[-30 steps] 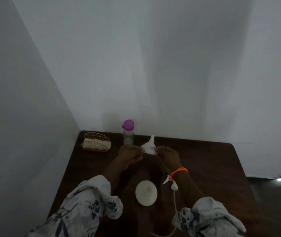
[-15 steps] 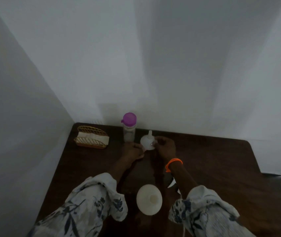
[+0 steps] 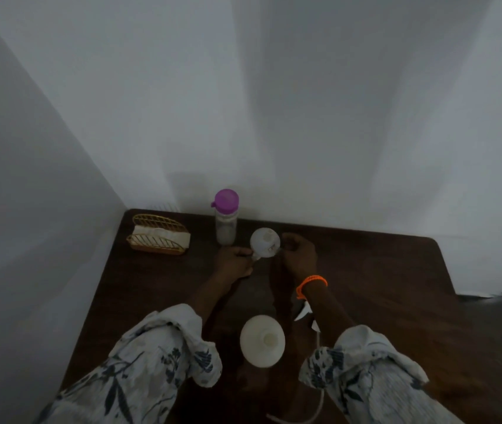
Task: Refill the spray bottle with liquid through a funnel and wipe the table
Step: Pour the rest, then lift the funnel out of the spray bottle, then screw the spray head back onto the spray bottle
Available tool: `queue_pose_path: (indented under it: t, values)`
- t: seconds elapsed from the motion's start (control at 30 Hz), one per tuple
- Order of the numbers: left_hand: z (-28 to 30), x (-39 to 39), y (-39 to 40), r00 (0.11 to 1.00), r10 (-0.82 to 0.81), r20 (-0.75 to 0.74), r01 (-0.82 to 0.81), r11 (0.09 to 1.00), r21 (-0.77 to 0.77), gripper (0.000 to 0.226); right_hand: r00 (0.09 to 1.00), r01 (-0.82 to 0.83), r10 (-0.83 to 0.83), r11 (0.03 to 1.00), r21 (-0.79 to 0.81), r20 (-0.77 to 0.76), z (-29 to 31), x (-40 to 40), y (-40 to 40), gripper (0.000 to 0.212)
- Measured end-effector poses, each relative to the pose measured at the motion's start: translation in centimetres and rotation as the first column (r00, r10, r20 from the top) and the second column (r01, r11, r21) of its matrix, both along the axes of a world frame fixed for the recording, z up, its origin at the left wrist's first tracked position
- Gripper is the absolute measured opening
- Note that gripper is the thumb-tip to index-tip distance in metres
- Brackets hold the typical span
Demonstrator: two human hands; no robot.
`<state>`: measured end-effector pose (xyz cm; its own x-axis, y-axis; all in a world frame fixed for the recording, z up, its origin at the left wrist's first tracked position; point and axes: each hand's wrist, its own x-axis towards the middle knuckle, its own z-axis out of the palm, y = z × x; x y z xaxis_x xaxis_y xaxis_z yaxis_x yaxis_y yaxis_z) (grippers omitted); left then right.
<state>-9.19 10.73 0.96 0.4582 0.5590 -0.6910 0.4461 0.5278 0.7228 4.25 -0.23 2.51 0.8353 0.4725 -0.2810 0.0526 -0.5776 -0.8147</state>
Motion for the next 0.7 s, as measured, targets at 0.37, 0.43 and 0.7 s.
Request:
queue_pose_path:
  t: [0.37, 0.43, 0.7]
  values:
    - [4.6, -10.1, -5.1, 0.941, -0.316, 0.12, 0.306, 0.947, 0.099, 0.055, 0.995, 0.064, -0.033, 0.932, -0.356, 0.092, 1.5, 0.0, -12.6, 0.011]
    - [4.3, -11.9, -6.5, 0.883, -0.456, 0.112, 0.446, 0.889, 0.106, 0.086, 0.992, 0.125, -0.11, 0.925, -0.358, 0.062, 1.9, -0.7, -14.5, 0.012]
    - [1.2, -11.6, -10.8, 0.825, -0.563, -0.053, 0.532, 0.74, 0.413, 0.123, 0.968, 0.085, -0.175, 0.902, -0.424, -0.179, -1.5, -1.2, -14.1, 0.038]
